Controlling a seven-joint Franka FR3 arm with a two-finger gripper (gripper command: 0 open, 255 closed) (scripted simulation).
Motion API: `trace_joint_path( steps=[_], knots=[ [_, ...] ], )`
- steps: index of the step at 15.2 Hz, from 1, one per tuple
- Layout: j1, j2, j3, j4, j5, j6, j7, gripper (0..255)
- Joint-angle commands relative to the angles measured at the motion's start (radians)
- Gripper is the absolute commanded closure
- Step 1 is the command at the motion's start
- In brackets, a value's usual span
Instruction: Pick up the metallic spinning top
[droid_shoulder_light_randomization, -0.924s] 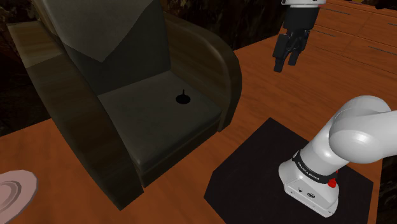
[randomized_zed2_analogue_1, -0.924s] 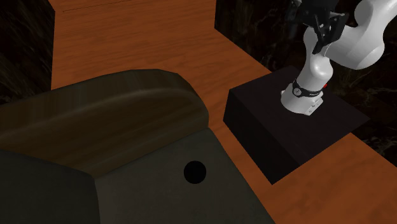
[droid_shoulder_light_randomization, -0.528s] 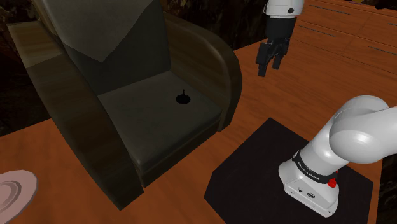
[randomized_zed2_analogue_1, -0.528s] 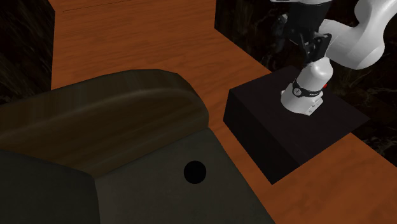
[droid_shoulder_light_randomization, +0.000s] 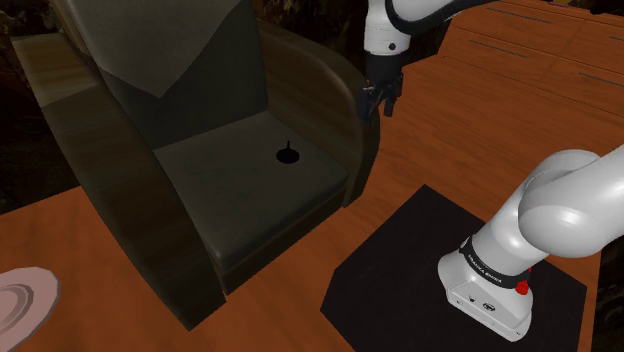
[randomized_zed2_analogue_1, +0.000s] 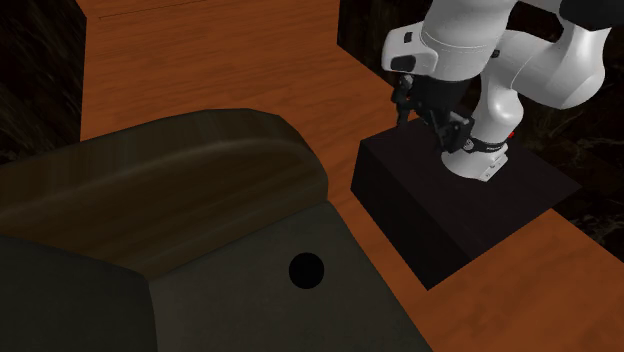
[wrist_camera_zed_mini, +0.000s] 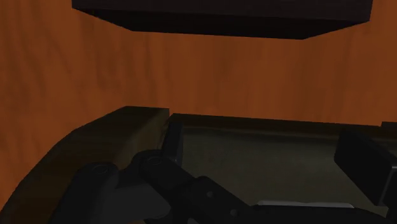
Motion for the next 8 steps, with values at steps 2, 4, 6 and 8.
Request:
trace_joint_path(
  steps=[2, 4, 6, 8],
  knots=[
    [-0.001, 0.114, 0.015, 0.037, -0.031, 0.083, 0.005, 0],
    [0.000, 0.191, 0.027, 0.072, -0.053, 0.128, 0.016, 0],
    [0.002, 0.269, 0.038, 0.112, -0.078, 0.168, 0.029, 0],
    [0.004, 0.347, 0.047, 0.156, -0.107, 0.202, 0.043, 0]
  ],
)
